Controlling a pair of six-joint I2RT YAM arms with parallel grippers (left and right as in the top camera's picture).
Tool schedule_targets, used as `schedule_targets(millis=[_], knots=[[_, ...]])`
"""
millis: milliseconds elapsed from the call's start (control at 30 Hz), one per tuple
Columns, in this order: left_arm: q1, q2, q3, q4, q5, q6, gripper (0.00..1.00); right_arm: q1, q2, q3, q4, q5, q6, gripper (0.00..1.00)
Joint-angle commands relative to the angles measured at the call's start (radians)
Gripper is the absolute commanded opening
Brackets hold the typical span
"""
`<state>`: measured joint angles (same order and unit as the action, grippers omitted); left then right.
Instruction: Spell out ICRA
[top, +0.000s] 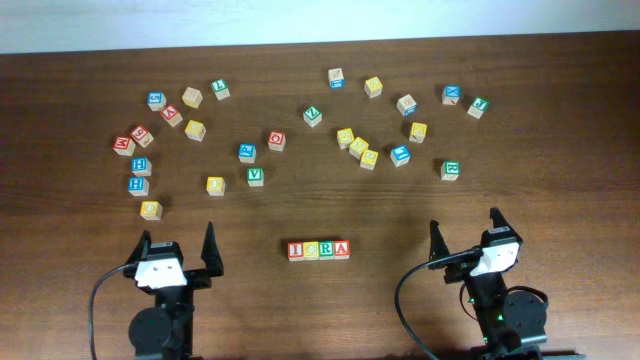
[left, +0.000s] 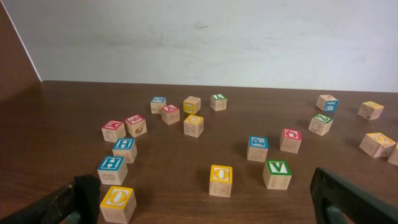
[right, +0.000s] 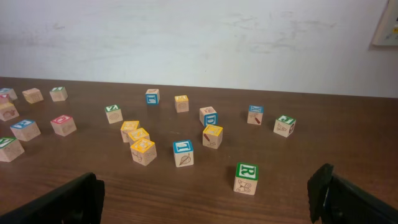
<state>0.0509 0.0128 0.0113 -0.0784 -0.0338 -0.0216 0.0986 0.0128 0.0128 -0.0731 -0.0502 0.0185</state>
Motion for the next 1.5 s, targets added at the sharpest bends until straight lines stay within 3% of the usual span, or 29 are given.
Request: schedule_targets(millis=[0, 1467], knots=[[-0.004, -0.008, -0.002, -0.009, 0.011, 0.016, 0.99, -0.008, -0.009, -0.007, -0.002, 0.002, -0.004, 0.98], [-0.004, -0.008, -0.002, -0.005, 0.011, 0.016, 0.99, -0.054, -0.01, -0.007, -0.01, 0.06, 0.016, 0.98]])
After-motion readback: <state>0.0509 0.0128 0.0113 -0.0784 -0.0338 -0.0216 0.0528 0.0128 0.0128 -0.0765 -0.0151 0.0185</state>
